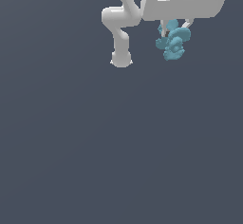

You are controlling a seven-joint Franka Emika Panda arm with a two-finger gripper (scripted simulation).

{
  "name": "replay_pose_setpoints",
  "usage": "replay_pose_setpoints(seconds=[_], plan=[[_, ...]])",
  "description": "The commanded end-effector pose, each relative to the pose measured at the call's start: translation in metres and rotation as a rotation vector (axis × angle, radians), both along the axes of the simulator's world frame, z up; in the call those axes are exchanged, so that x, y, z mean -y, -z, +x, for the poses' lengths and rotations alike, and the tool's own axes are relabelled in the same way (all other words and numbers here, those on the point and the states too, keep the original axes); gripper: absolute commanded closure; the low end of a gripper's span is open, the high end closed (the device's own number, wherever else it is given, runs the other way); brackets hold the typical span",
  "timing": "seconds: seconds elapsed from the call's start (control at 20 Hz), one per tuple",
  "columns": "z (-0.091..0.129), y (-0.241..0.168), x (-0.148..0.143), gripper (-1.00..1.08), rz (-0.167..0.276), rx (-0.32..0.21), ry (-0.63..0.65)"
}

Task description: Pick up the object and move it to a goal position.

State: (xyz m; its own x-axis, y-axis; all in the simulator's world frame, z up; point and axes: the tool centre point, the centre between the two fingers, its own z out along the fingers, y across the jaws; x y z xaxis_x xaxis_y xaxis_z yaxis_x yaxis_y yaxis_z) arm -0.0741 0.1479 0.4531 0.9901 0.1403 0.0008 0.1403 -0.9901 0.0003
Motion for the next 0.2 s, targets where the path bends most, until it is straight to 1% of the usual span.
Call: replay_pose_setpoints(seconds=[0.0,0.15], plan=[[-0.0003,-0.0053,-0.0026,1.08,0.0,-0.001,0.001],[-0.0004,-0.0071,-0.0037,1.08,0.0,-0.001,0.001]])
